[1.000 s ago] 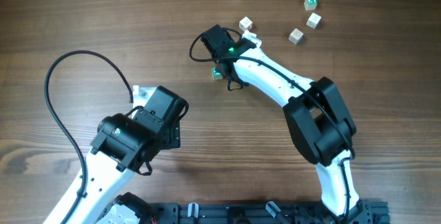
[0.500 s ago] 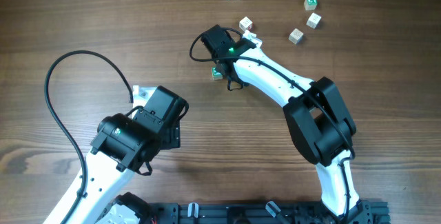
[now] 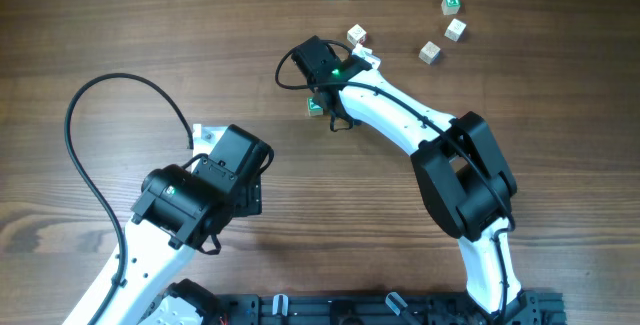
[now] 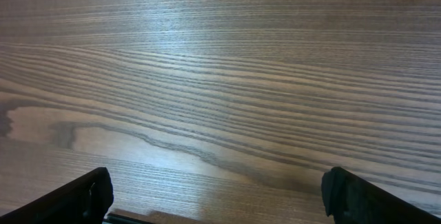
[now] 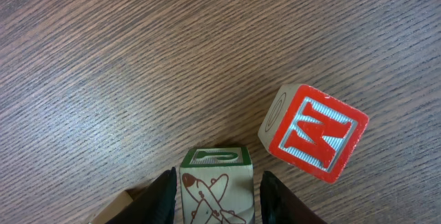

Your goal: Form a circle

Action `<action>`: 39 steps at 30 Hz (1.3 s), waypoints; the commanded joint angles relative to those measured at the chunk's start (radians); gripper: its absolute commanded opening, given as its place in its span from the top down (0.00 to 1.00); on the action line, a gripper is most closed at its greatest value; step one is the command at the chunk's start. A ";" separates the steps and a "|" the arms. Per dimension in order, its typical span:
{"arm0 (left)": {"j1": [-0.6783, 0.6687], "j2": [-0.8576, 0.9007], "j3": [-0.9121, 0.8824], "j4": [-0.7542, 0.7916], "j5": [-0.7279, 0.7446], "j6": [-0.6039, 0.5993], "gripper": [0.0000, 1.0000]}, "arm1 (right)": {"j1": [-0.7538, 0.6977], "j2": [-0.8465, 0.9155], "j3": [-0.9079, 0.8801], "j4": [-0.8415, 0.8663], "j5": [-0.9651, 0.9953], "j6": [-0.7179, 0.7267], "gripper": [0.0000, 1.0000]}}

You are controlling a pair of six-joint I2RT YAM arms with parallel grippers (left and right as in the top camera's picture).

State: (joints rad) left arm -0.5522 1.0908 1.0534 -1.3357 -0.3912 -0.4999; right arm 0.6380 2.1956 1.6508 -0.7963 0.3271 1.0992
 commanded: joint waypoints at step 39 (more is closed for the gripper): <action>0.005 -0.007 -0.002 0.000 0.009 -0.014 0.00 | 0.004 0.031 -0.008 0.186 -0.336 -0.706 0.51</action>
State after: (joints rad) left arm -0.5522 1.0908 1.0534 -1.3357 -0.3912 -0.4999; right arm 0.6392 2.2017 1.6424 -0.6128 -0.0002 0.4080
